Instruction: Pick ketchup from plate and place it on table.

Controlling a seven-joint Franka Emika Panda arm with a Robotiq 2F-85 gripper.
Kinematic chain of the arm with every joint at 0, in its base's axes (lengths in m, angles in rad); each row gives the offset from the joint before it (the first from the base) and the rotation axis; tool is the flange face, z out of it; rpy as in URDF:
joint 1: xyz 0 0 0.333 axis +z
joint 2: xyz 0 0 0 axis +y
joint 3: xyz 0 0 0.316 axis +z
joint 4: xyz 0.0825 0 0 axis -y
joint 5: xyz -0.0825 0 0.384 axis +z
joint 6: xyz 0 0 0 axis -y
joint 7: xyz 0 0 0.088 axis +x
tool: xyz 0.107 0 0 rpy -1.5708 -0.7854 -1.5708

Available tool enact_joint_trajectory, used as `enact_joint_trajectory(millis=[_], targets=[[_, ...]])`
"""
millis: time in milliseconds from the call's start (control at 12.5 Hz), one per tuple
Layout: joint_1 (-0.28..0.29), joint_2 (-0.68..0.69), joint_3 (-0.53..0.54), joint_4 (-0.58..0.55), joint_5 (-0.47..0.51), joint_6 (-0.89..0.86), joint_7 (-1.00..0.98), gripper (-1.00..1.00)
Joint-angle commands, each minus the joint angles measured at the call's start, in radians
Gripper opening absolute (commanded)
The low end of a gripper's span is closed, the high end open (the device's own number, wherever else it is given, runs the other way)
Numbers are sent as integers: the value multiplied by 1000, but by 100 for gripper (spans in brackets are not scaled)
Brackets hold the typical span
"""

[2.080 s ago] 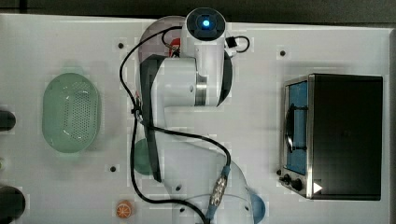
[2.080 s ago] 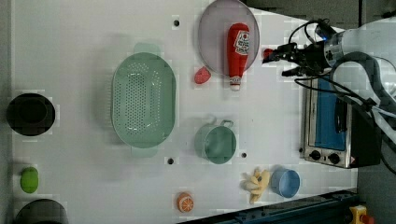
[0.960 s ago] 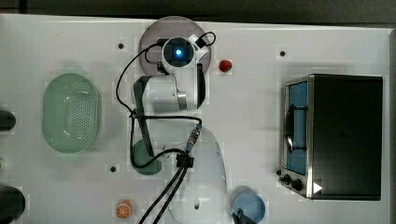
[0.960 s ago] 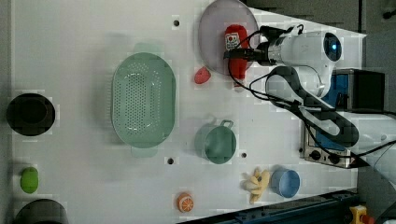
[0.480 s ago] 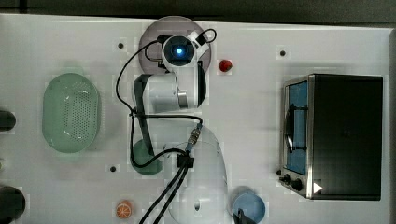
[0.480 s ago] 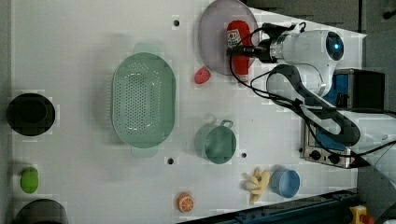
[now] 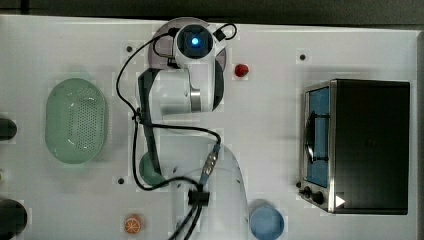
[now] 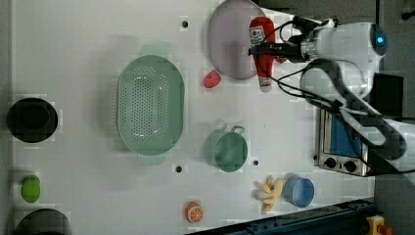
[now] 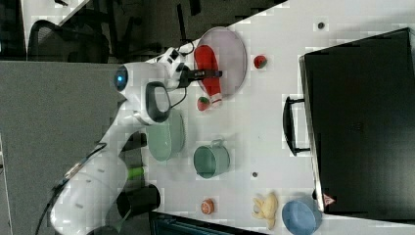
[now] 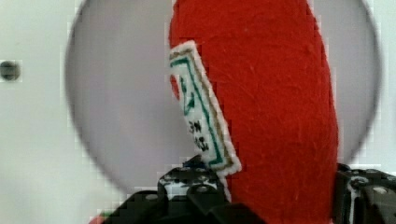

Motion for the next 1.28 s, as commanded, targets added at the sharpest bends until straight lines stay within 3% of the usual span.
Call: enact_joint_trajectory(millis=[80,560,960,1280], targets=[[-18,-192,-5,39,64,-116,-22,20],[-57,-456,-62,-20,69,-484,-22,20],[-67,-637,-126,-282,69,-472,-22,20],[-66,-703,-117,-530,64,-255,-22,20]])
